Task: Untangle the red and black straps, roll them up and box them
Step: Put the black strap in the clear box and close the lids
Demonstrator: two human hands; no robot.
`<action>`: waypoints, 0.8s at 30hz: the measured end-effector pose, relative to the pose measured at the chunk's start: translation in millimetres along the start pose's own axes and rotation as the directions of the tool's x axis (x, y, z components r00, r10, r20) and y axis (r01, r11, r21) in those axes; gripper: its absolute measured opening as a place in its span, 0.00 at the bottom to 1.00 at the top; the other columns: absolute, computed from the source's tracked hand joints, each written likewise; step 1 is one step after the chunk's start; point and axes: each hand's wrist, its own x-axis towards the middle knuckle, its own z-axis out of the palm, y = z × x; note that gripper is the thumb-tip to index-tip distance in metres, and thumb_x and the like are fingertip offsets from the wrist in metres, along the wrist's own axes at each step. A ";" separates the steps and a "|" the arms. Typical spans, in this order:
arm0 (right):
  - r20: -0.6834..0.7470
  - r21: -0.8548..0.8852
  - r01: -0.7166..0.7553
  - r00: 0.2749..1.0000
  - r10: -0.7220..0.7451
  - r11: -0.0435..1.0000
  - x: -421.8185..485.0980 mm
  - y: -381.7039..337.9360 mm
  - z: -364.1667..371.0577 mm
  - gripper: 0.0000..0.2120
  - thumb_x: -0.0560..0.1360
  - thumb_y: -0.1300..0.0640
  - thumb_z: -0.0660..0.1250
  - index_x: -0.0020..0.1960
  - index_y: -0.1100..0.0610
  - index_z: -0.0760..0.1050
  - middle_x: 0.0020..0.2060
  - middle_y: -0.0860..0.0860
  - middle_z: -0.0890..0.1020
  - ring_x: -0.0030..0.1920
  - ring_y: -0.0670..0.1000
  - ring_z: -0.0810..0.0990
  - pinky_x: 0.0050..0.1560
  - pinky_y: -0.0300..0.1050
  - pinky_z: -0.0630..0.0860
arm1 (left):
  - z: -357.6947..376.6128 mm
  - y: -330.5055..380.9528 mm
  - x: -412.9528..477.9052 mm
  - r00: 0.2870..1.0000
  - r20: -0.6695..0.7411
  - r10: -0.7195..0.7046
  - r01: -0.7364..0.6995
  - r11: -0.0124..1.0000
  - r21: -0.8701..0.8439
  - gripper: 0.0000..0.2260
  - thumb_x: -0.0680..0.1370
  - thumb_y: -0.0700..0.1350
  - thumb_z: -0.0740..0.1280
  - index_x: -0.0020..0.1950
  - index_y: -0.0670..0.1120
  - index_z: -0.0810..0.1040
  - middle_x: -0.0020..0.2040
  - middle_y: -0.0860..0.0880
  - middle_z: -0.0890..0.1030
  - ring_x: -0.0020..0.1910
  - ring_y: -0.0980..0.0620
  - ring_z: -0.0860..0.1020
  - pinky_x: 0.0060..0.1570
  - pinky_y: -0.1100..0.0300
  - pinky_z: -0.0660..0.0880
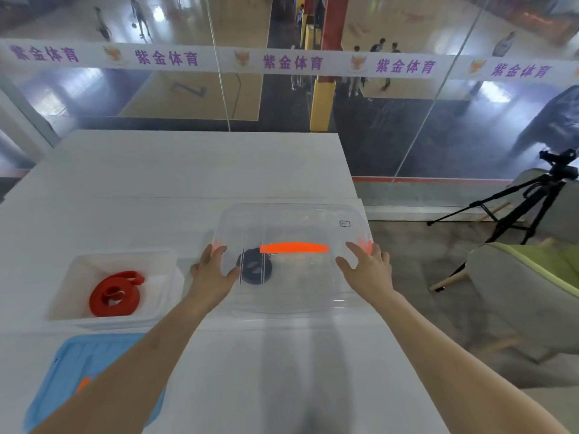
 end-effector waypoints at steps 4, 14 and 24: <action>0.015 -0.039 0.026 1.000 -0.026 0.999 -0.8 -1.8 4.8 0.29 0.80 0.35 0.64 0.78 0.40 0.68 0.80 0.62 0.62 0.77 0.66 0.62 0.77 0.63 0.62 | -1.9 -2.1 0.0 1.000 0.014 0.000 0.000 0.999 0.041 0.35 0.81 0.52 0.68 0.84 0.49 0.54 0.83 0.45 0.57 0.78 0.35 0.59 0.74 0.40 0.63; 0.038 -0.087 0.103 0.994 -0.100 0.991 -12.5 11.7 12.8 0.32 0.82 0.32 0.56 0.84 0.40 0.55 0.85 0.61 0.46 0.83 0.64 0.54 0.78 0.61 0.62 | 8.6 -8.8 -6.6 0.994 0.104 -0.037 0.006 0.960 0.279 0.65 0.65 0.77 0.70 0.83 0.49 0.31 0.84 0.48 0.34 0.84 0.42 0.45 0.80 0.39 0.50; 0.034 -0.092 0.103 0.994 -0.101 0.990 -8.8 20.3 13.6 0.32 0.82 0.32 0.55 0.83 0.40 0.54 0.85 0.58 0.49 0.79 0.65 0.61 0.74 0.61 0.68 | 14.4 5.1 -15.2 0.994 0.110 -0.021 -0.014 0.950 0.312 0.65 0.64 0.77 0.70 0.84 0.47 0.37 0.83 0.43 0.32 0.83 0.36 0.44 0.80 0.39 0.55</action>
